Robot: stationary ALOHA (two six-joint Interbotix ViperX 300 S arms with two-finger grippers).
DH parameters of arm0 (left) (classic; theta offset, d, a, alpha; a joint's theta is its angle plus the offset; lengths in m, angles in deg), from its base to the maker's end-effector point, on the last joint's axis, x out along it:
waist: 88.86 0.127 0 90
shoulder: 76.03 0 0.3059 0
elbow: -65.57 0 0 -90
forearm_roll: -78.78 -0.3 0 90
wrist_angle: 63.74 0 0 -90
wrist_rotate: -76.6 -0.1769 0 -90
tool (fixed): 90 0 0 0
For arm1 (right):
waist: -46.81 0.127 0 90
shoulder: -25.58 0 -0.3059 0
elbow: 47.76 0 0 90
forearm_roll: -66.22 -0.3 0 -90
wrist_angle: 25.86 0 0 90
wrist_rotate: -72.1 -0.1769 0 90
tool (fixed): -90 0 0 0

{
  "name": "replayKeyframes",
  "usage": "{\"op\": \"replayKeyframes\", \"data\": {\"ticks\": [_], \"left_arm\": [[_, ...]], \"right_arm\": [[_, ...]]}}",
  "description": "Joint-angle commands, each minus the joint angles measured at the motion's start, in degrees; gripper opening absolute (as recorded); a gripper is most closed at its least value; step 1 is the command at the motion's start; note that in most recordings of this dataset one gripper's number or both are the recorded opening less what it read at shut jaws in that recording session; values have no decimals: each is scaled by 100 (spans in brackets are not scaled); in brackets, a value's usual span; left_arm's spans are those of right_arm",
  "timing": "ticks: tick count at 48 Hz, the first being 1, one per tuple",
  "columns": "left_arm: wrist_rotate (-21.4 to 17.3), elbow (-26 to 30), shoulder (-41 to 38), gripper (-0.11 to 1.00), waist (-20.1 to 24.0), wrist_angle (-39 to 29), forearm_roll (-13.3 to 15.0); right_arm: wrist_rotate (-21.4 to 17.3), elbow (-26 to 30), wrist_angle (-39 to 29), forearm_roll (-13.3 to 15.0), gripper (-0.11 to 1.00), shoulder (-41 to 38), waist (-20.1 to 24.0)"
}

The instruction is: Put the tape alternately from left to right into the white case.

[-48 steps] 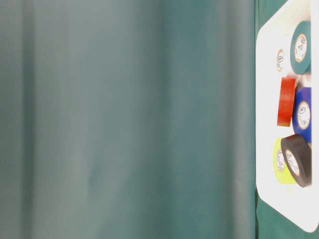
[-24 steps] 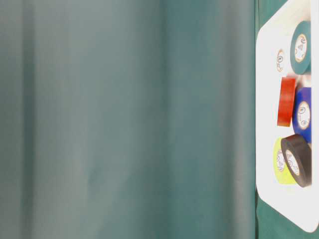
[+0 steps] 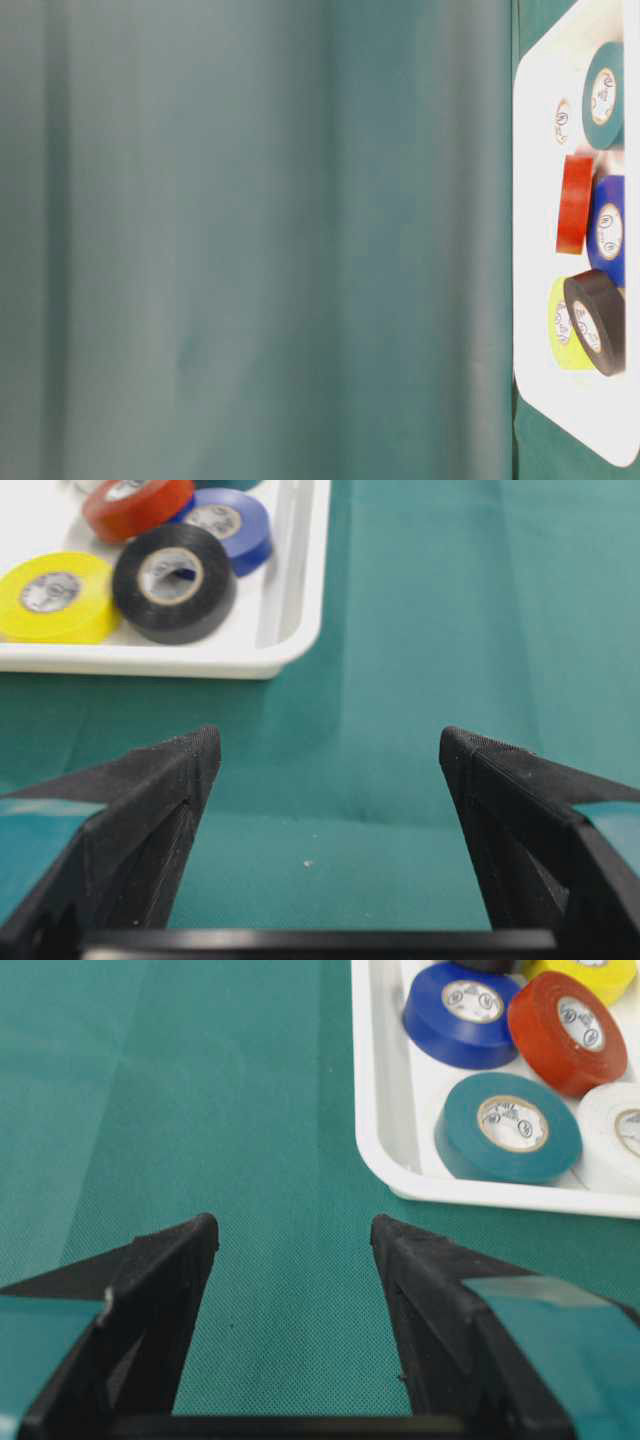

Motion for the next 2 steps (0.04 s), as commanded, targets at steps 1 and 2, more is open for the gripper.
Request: {"op": "replayKeyframes", "data": {"ticks": [1,2], "left_arm": [[9,18,97,49,123,18,-18],[9,0,132,49,141,18,-18]], "right_arm": [[0,53,9,0,68,26,-9],[0,53,9,9,68,35,-9]]}}
